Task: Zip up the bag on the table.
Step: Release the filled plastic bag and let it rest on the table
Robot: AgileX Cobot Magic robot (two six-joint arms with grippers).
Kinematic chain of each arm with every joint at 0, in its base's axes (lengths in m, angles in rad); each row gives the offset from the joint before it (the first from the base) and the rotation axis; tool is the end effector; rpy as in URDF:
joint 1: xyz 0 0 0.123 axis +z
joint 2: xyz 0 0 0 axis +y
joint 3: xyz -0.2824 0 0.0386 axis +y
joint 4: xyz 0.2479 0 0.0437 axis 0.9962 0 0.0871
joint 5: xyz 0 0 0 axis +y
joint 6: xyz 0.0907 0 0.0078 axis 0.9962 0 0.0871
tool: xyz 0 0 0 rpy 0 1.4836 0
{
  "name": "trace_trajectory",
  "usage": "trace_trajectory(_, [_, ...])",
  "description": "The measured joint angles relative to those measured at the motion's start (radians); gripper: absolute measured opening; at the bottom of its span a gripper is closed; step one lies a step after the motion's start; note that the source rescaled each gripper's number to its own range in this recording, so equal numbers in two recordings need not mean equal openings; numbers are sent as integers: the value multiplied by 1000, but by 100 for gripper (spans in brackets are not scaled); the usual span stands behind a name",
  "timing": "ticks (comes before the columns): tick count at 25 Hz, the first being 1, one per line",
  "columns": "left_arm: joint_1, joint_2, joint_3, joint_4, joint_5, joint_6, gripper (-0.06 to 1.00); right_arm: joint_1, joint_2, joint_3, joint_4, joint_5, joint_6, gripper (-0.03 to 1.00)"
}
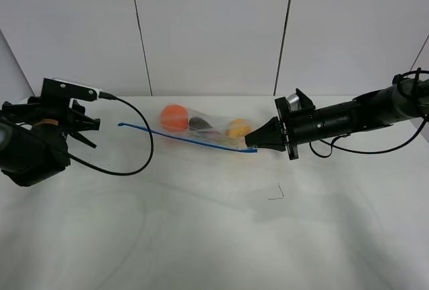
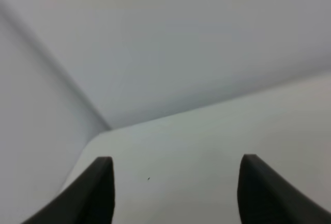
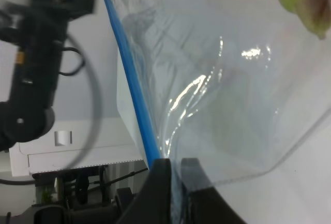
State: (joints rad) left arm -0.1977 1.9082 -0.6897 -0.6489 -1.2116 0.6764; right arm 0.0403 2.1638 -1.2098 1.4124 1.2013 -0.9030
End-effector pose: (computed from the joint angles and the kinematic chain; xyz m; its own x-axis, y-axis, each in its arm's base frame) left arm 0.3352 -0.0146 0.1589 -0.1595 0.3717 -0.9146 -0.3589 0.8412 0.4044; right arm 0.3762 0.0991 0.1250 -0.9948 0.0569 -0.0845 -0.0571 0.3757 0.9250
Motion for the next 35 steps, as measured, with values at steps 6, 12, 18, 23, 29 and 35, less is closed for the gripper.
trace_trajectory(6, [0,-21,0,-122,-5,-210,71,0,0,0,0,0,0,0])
trace_trajectory(12, [7,-65,-14,-27,145,-267,70,0,0,0,0,0,0,0])
trace_trajectory(18, [82,-194,-107,127,642,-237,70,0,0,0,1,0,0,0])
trace_trajectory(23, [119,-273,-153,284,1000,-124,70,0,0,0,1,0,0,0])
trace_trajectory(29, [119,-290,-158,309,1120,-111,85,0,0,0,1,0,0,0])
trace_trajectory(35, [119,-289,-259,294,1412,-190,100,0,0,0,1,0,0,0])
